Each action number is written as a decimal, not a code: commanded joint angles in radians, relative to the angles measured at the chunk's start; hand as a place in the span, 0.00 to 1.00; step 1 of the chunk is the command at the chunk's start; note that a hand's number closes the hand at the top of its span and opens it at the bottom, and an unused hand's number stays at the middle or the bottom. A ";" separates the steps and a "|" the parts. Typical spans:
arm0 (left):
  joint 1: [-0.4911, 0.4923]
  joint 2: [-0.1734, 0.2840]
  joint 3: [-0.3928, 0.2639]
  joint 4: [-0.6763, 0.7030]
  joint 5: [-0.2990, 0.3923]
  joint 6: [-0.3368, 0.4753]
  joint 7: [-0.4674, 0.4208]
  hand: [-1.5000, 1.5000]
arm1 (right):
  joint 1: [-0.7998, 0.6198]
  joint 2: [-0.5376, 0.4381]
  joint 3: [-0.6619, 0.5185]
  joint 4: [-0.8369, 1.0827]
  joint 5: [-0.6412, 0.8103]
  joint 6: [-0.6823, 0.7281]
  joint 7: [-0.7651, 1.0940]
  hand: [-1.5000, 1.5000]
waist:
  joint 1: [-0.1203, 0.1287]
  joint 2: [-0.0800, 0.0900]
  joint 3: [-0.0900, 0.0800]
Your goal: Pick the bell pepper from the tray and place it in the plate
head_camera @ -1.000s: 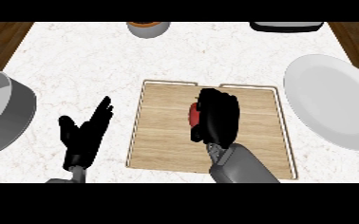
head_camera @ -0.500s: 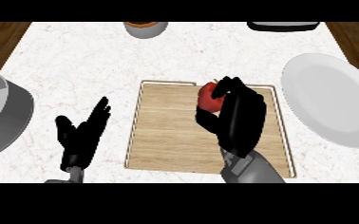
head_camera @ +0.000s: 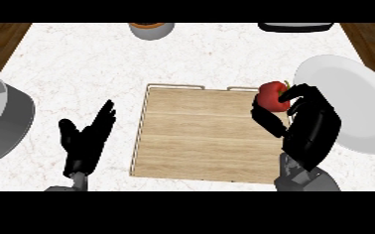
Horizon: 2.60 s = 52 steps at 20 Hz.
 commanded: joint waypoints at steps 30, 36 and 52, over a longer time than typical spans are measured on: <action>0.001 -0.045 -0.014 0.039 -0.041 -0.028 -0.025 0.50 | -0.323 -0.463 -0.594 1.253 -1.018 0.038 -1.032 0.00 | 0.049 0.018 0.000; -0.001 -0.028 0.007 0.038 -0.027 -0.049 -0.035 0.50 | -0.367 -0.487 -0.753 1.287 -1.168 0.095 -1.315 0.00 | 0.047 0.020 0.002; 0.017 -0.047 0.028 -0.004 -0.034 -0.020 0.033 0.50 | -0.145 -0.576 -0.946 1.318 -1.450 0.603 -1.537 0.00 | 0.003 0.001 -0.004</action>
